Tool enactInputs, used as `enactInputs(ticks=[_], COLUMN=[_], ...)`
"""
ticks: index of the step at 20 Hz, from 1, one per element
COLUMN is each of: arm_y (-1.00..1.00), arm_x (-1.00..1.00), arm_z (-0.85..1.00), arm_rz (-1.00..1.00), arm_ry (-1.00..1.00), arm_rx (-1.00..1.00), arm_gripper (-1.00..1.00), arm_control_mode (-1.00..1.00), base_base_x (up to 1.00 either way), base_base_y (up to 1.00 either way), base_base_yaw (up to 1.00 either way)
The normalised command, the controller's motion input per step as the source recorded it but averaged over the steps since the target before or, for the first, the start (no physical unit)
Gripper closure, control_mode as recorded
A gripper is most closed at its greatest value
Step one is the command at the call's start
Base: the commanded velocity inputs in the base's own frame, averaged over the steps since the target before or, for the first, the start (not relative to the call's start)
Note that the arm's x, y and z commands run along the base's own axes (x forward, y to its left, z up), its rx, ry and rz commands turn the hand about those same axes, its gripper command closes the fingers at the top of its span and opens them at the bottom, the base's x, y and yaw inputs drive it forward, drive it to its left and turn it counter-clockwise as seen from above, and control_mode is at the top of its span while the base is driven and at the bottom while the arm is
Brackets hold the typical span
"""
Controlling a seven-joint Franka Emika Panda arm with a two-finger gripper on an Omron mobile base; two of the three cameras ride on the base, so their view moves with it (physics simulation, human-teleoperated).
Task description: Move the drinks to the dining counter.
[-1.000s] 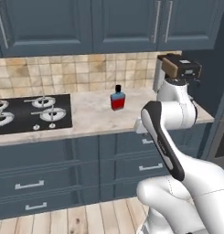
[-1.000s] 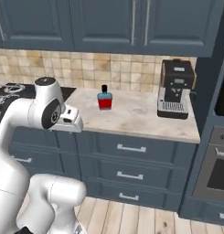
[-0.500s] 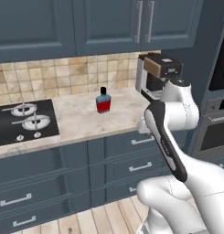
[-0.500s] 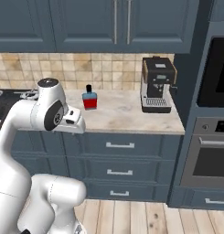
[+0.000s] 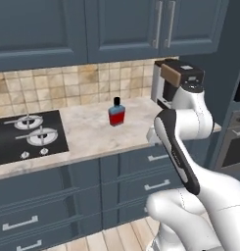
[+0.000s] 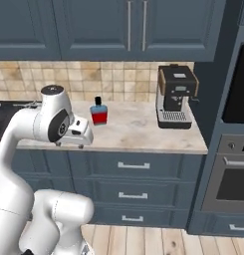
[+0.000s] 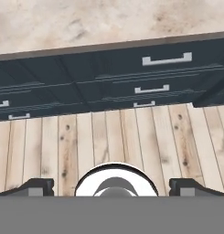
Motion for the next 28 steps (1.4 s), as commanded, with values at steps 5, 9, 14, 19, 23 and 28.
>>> enactInputs(ticks=[5,9,14,19,23,28], arm_y=[0.00,0.00,0.00,0.00,0.00,0.00], arm_x=[0.00,0.00,0.00,0.00,0.00,0.00], arm_z=[0.00,0.00,0.00,0.00,0.00,0.00], arm_rz=[0.00,0.00,0.00,0.00,0.00,0.00], arm_ry=[0.00,0.00,0.00,0.00,0.00,0.00], arm_rx=[0.00,0.00,0.00,0.00,0.00,0.00], arm_gripper=[-1.00,-1.00,-1.00,-1.00,-1.00,-1.00], arm_control_mode=[1.00,1.00,1.00,1.00,1.00,1.00], base_base_x=[0.40,0.88,0.83,0.27,0.03,0.00], base_base_y=[0.01,0.22,0.26,0.15,0.07,0.03], base_base_yaw=[-0.19,-0.19,-0.16,-0.07,-0.01,0.00])
